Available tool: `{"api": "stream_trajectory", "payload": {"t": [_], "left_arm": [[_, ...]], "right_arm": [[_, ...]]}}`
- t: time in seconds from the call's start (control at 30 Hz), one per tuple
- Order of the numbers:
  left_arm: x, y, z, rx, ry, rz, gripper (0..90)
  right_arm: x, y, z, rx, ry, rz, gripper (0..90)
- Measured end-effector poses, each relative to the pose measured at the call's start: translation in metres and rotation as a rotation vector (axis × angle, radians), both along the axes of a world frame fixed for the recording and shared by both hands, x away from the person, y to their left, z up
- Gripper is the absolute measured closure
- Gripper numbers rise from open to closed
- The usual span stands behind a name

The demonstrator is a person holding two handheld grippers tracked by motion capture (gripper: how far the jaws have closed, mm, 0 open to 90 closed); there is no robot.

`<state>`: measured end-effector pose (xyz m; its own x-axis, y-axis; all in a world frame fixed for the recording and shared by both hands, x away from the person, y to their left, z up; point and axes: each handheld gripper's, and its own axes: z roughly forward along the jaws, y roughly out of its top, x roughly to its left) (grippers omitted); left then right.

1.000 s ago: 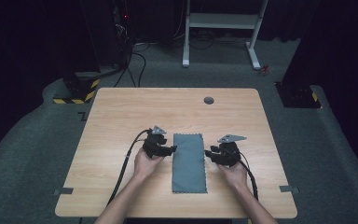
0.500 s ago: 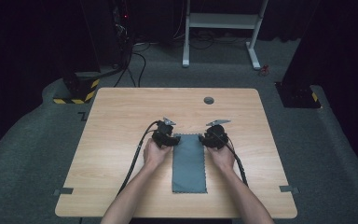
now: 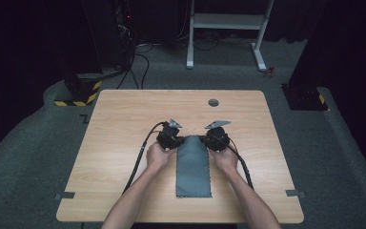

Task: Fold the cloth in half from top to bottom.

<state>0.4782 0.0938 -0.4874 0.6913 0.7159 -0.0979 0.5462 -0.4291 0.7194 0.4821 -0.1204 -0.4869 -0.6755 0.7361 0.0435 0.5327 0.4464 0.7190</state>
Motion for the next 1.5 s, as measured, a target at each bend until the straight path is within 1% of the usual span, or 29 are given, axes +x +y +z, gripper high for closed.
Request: {"api": "stream_trajectory", "payload": {"t": [0.1, 0.13, 0.17, 0.2, 0.23, 0.27, 0.3, 0.37, 0.4, 0.43, 0.47, 0.53, 0.6, 0.67, 0.83, 0.87, 0.9, 0.93, 0.97, 1.0, 1.03, 1.07, 1.1, 1.13, 1.17, 1.23, 1.3, 1.37, 1.5], "left_arm": [[-0.011, 0.002, 0.008, -0.014, -0.023, -0.034, 88.3], [-0.027, 0.005, 0.018, -0.036, -0.042, -0.083, 88.3], [-0.027, 0.005, 0.018, -0.036, -0.042, -0.083, 88.2], [-0.037, 0.006, 0.022, -0.028, -0.051, -0.114, 88.2], [-0.052, 0.007, 0.025, -0.033, -0.055, -0.158, 88.0], [-0.052, 0.007, 0.025, -0.033, -0.055, -0.158, 88.0], [-0.06, 0.008, 0.026, -0.017, -0.071, -0.185, 88.0], [-0.085, 0.012, 0.025, -0.037, -0.077, -0.217, 87.8], [-0.095, 0.012, 0.023, -0.029, -0.08, -0.232, 87.7], [-0.095, 0.012, 0.023, -0.029, -0.08, -0.232, 87.7], [-0.103, 0.012, 0.02, -0.023, -0.08, -0.245, 87.7], [-0.123, 0.011, 0.01, 0.004, -0.062, -0.273, 87.3], [-0.127, 0.011, 0.007, 0.011, -0.062, -0.278, 87.2], [-0.138, 0.01, -0.005, 0.034, -0.056, -0.286, 86.4], [-0.147, 0.008, -0.022, 0.056, 0.008, -0.314, 76.9], [-0.153, 0.011, -0.021, 0.023, 0.019, -0.318, 69.8], [-0.155, 0.014, -0.017, -0.005, 0.012, -0.308, 68.3], [-0.155, 0.014, -0.017, -0.005, 0.012, -0.308, 66.6], [-0.155, 0.02, -0.011, -0.048, -0.006, -0.285, 65.9], [-0.151, 0.027, -0.003, -0.107, -0.025, -0.241, 65.6], [-0.147, 0.027, 0.0, -0.105, -0.033, -0.212, 65.1], [-0.147, 0.027, 0.0, -0.105, -0.033, -0.212, 64.4], [-0.138, 0.021, 0.0, -0.044, -0.019, -0.165, 63.1], [-0.134, 0.014, -0.005, -0.008, -0.02, -0.152, 62.4], [-0.134, 0.014, -0.005, -0.008, -0.02, -0.152, 62.3], [-0.132, 0.003, -0.013, 0.046, -0.005, -0.157, 61.6], [-0.139, -0.002, -0.017, 0.091, -0.01, -0.176, 61.3], [-0.151, 0.002, -0.017, 0.105, -0.022, -0.192, 59.9], [-0.173, 0.017, -0.019, 0.109, -0.009, -0.23, 55.5]], "right_arm": [[-0.014, -0.005, 0.009, 0.024, -0.039, 0.034, 90.0], [-0.03, -0.012, 0.017, 0.059, -0.065, 0.066, 90.0], [-0.03, -0.012, 0.017, 0.059, -0.065, 0.066, 90.0], [-0.035, -0.014, 0.019, 0.071, -0.072, 0.078, 90.0], [-0.052, -0.02, 0.023, 0.081, -0.088, 0.118, 89.9], [-0.052, -0.02, 0.023, 0.081, -0.088, 0.118, 89.9], [-0.061, -0.023, 0.024, 0.084, -0.095, 0.138, 89.9], [-0.087, -0.031, 0.023, 0.089, -0.102, 0.185, 89.9], [-0.093, -0.033, 0.021, 0.095, -0.101, 0.197, 89.9], [-0.102, -0.034, 0.018, 0.091, -0.097, 0.218, 89.9], [-0.102, -0.034, 0.018, 0.091, -0.097, 0.218, 89.9], [-0.121, -0.035, 0.008, 0.073, -0.084, 0.258, 89.8], [-0.126, -0.035, 0.004, 0.068, -0.082, 0.271, 89.8], [-0.14, -0.034, -0.006, 0.042, -0.07, 0.295, 89.5], [-0.147, -0.035, -0.022, 0.022, -0.022, 0.318, 82.9], [-0.15, -0.039, -0.024, 0.048, -0.007, 0.328, 74.0], [-0.151, -0.041, -0.022, 0.071, -0.014, 0.331, 73.6], [-0.151, -0.041, -0.022, 0.071, -0.014, 0.331, 73.6], [-0.152, -0.047, -0.012, 0.127, -0.043, 0.306, 73.9], [-0.151, -0.049, -0.008, 0.147, -0.051, 0.3, 74.3], [-0.149, -0.049, -0.004, 0.172, -0.058, 0.29, 75.3], [-0.149, -0.049, -0.004, 0.172, -0.058, 0.29, 75.3], [-0.142, -0.044, -0.001, 0.15, -0.075, 0.26, 77.6], [-0.139, -0.04, -0.002, 0.126, -0.071, 0.237, 78.0], [-0.139, -0.04, -0.002, 0.126, -0.071, 0.237, 78.0], [-0.131, -0.027, -0.012, 0.036, -0.041, 0.211, 77.7], [-0.133, -0.021, -0.019, -0.012, -0.03, 0.228, 76.2], [-0.15, -0.021, -0.026, -0.061, -0.04, 0.262, 71.3], [-0.163, -0.03, -0.031, -0.073, -0.075, 0.266, 64.7]]}}
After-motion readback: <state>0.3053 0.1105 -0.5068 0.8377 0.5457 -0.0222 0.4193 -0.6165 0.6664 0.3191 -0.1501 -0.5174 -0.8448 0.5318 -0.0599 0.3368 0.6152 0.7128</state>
